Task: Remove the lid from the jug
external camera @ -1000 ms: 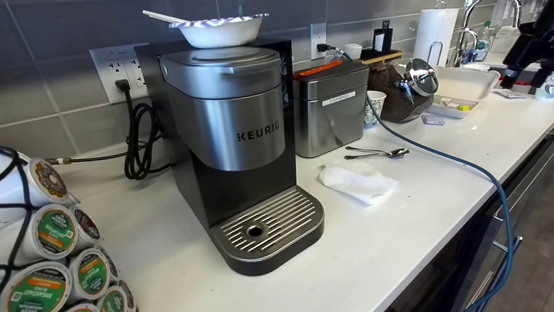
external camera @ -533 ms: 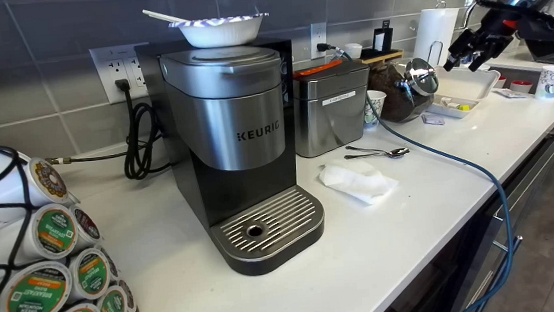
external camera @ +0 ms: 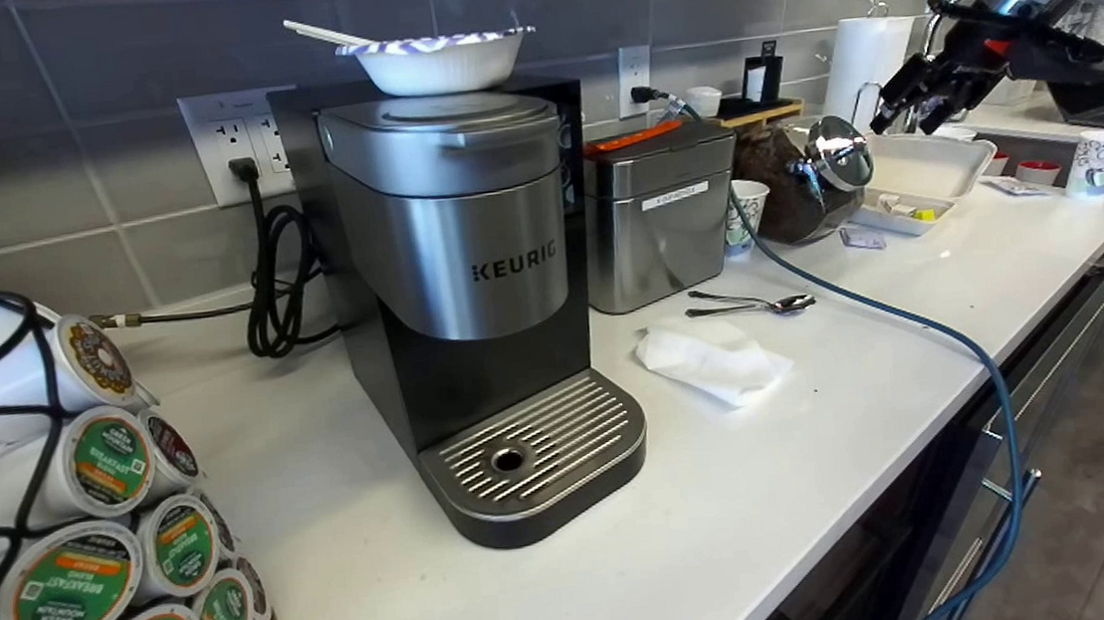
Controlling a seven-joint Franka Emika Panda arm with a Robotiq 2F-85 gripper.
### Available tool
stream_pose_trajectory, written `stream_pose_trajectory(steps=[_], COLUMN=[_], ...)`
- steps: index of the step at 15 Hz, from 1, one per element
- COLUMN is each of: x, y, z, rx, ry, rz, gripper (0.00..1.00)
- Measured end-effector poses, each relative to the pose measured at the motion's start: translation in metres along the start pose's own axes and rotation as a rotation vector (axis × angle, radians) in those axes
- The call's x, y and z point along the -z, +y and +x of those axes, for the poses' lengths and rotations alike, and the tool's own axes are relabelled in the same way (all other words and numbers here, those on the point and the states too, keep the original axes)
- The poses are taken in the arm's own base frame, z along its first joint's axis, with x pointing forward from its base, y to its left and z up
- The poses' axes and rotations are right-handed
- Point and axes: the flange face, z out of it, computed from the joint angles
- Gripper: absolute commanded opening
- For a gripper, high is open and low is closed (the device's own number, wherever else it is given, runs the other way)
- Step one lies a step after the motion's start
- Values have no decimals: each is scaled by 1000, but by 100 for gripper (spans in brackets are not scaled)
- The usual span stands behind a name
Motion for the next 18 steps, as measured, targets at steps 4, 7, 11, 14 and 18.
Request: stream_pose_trajectory(steps=[4, 7, 11, 14, 18], x=[-29, -55, -66, -55, -47], y=[9, 12, 15, 34, 79], z=[17, 22, 34, 47, 50], rx=[31, 45, 53, 94, 91], ry=[62, 48, 31, -15, -69], rz=[-36, -46, 17, 109, 119], gripper=[100, 100, 100, 100, 100])
